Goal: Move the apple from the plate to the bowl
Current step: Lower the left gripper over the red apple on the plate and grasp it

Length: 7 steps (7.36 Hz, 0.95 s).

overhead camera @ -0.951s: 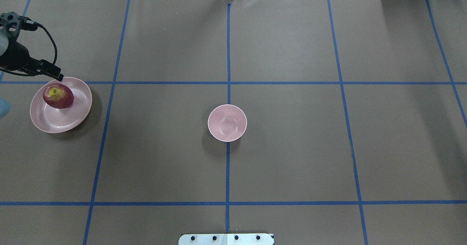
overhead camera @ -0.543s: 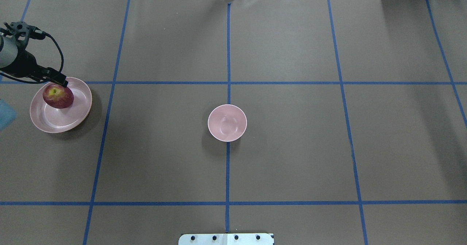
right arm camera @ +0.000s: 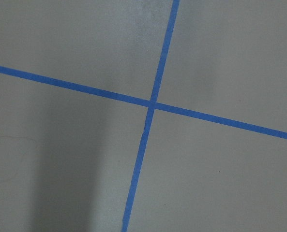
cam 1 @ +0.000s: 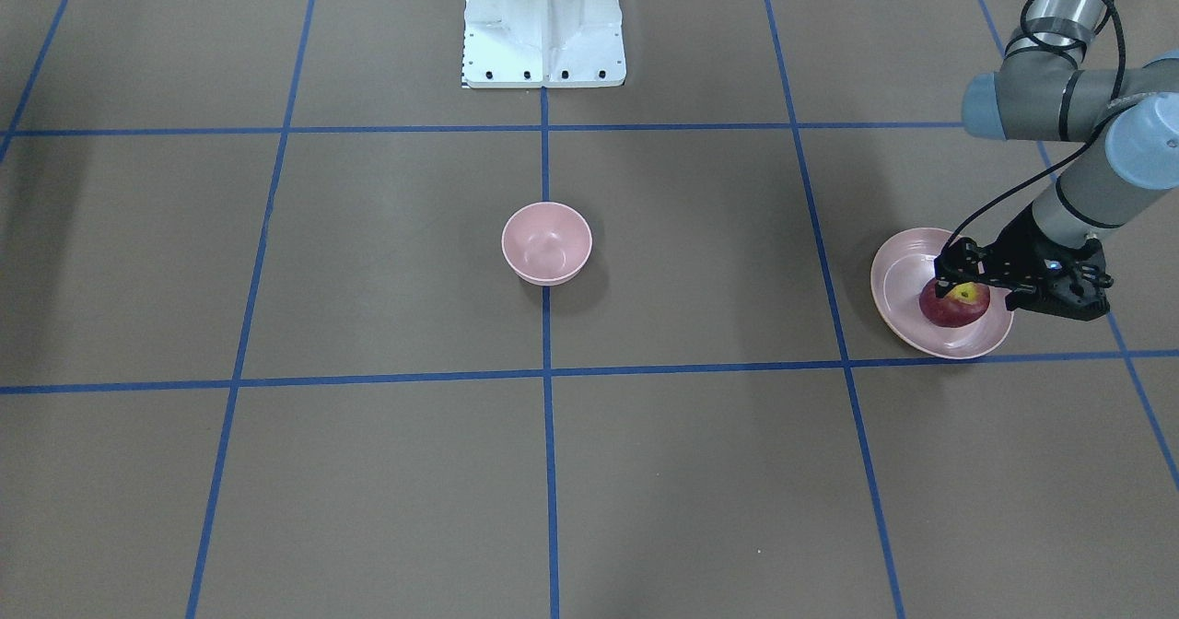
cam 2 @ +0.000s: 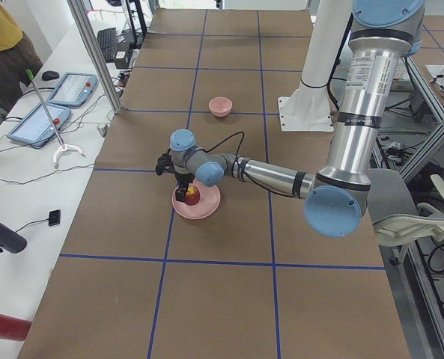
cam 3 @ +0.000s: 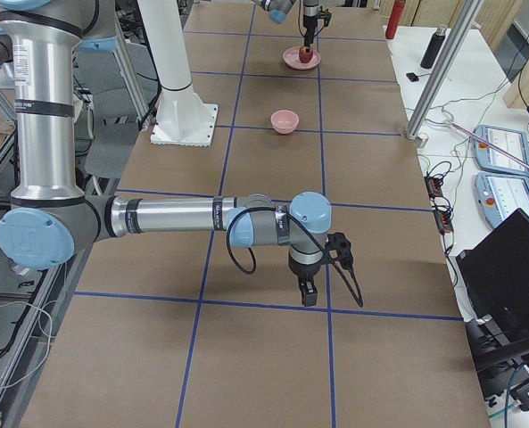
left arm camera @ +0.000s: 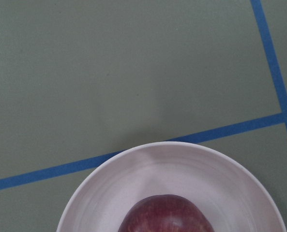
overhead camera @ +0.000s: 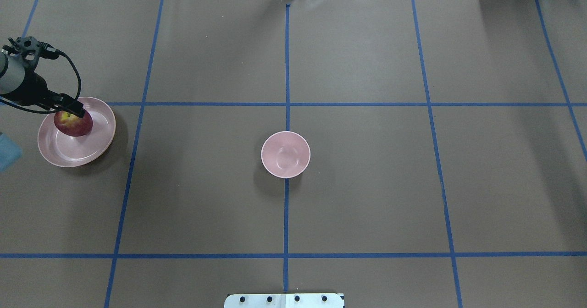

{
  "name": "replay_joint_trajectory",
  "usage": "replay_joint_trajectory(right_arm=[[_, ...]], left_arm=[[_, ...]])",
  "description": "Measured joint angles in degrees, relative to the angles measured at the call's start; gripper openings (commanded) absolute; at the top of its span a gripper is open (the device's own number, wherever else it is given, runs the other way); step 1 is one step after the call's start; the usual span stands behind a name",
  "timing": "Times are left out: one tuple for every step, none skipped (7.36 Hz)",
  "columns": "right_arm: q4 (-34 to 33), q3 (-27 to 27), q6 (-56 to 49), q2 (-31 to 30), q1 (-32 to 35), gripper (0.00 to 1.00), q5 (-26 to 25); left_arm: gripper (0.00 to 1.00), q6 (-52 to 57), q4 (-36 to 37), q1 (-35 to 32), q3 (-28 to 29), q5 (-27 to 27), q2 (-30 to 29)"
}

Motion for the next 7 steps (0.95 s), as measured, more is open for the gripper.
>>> replay_joint_trajectory(right_arm=[[0.00, -0.05, 0.00, 0.00, 0.00, 1.00, 0.00], [0.00, -0.09, 0.00, 0.00, 0.00, 1.00, 0.00], [0.00, -0.19, 0.00, 0.00, 0.00, 1.00, 0.00], [0.00, -0.28, 0.02, 0.00, -0.03, 1.00, 0.00], [0.00, -0.32, 0.06, 0.00, -0.06, 1.00, 0.00], [0.00, -0.34, 0.08, 0.00, -0.07, 1.00, 0.00], [0.00, -0.35, 0.09, 0.00, -0.08, 1.00, 0.00]], left_arm=[[0.99, -0.11, -0.04, 0.40, -0.02, -0.03, 0.04], [0.99, -0.13, -0.04, 0.61, 0.06, -0.05, 0.06], [0.99, -0.10, -0.05, 0.72, 0.44, -0.06, 0.07], [0.99, -0.05, -0.11, 0.85, 1.05, -0.06, 0.06], [0.99, -0.04, -0.14, 1.00, 1.58, -0.06, -0.05], [0.99, -0.03, -0.17, 1.11, 2.03, -0.06, -0.20], [0.99, 0.00, -0.21, 1.26, 2.41, -0.06, -0.30]])
